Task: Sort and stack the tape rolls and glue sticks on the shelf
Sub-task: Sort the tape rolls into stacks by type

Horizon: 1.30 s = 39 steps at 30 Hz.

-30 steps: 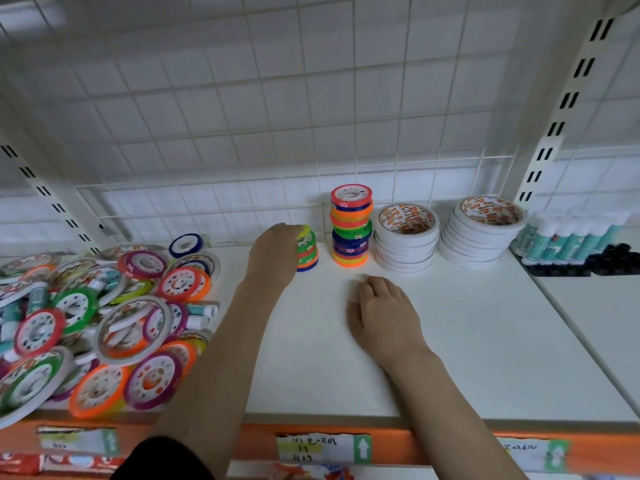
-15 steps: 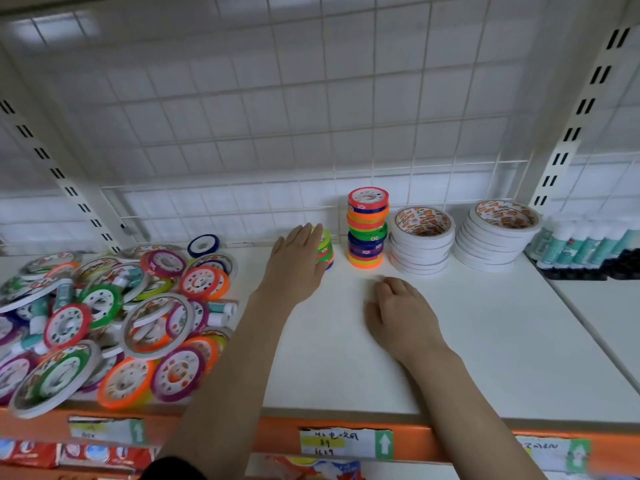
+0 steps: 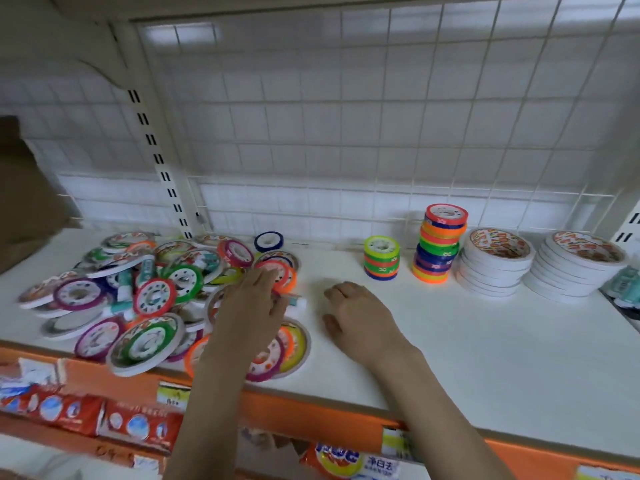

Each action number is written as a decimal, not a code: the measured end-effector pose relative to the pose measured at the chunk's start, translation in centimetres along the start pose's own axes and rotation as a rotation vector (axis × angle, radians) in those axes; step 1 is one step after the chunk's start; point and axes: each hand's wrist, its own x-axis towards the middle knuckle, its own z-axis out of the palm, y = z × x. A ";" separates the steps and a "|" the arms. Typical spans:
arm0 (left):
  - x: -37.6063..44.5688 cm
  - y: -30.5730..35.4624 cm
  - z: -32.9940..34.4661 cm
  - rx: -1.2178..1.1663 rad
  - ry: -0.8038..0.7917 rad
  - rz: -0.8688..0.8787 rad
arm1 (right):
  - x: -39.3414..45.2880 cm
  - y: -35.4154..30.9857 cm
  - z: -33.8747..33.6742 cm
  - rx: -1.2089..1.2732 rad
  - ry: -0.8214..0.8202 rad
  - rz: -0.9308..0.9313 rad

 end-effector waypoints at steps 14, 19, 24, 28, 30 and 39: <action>0.6 -6.0 -2.0 -0.019 -0.053 -0.044 | 2.9 -4.2 1.9 -0.034 0.019 0.011; 1.5 -6.7 -1.3 -0.002 -0.076 0.010 | 2.3 -4.8 1.9 -0.009 0.074 0.034; 2.3 -7.2 -1.9 -0.051 0.002 -0.011 | 2.1 -4.6 2.1 -0.040 0.070 0.046; 2.4 -7.1 -3.2 -0.105 0.089 -0.023 | 3.0 -4.7 1.1 -0.063 0.045 0.062; 2.2 -7.1 -3.9 -0.125 0.127 -0.028 | 4.3 -4.9 0.5 -0.070 0.038 0.061; 0.9 -7.9 -5.0 -0.195 0.189 -0.039 | 9.4 -4.6 1.1 -0.100 -0.138 -0.060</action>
